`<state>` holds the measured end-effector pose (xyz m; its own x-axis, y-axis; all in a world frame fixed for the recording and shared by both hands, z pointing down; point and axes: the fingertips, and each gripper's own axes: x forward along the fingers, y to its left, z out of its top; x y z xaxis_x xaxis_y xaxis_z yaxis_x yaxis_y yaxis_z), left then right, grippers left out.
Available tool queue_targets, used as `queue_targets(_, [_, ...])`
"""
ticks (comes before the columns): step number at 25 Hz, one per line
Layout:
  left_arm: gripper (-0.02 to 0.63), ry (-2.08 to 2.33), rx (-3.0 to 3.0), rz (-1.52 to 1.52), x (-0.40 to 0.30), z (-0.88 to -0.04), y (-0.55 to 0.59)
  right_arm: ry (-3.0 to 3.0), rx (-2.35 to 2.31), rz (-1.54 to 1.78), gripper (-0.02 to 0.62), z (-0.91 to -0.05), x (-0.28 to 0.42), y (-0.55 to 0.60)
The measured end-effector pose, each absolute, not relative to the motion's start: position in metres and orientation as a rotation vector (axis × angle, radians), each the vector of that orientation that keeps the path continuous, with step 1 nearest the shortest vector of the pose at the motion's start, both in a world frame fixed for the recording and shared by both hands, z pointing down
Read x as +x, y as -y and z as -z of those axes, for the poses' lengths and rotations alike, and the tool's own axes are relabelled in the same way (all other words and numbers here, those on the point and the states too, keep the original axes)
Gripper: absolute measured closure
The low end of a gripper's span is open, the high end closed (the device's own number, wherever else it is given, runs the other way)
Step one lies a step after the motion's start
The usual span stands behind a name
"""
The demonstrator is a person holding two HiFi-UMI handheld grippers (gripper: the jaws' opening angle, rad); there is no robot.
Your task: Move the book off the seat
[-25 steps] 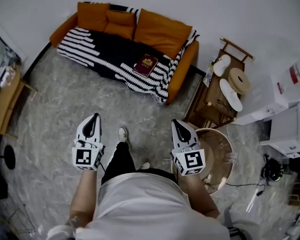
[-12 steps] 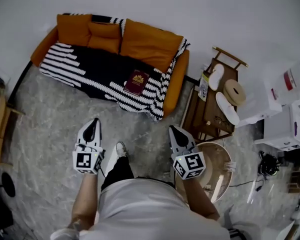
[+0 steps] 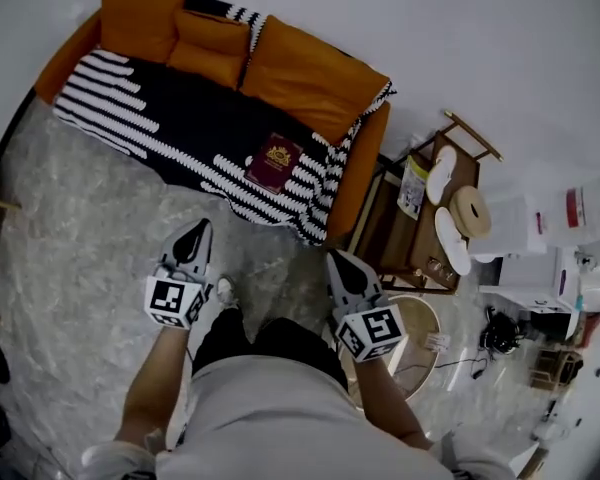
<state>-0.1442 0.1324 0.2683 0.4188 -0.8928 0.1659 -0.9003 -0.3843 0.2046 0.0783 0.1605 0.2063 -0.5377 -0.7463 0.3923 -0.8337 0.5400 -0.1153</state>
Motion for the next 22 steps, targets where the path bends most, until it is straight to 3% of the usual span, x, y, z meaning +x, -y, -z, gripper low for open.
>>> queue_targets(15, [0.589, 1.411, 2.386, -0.083, -0.085, -0.305, -0.026, 2.395, 1.420, -0.542, 0.574, -0.243, 0.142, -0.073])
queue_targets(22, [0.588, 1.353, 2.254, -0.079, -0.080, -0.405, 0.025, 2.475, 1.305, -0.603, 0.574, -0.318, 0.134, -0.002])
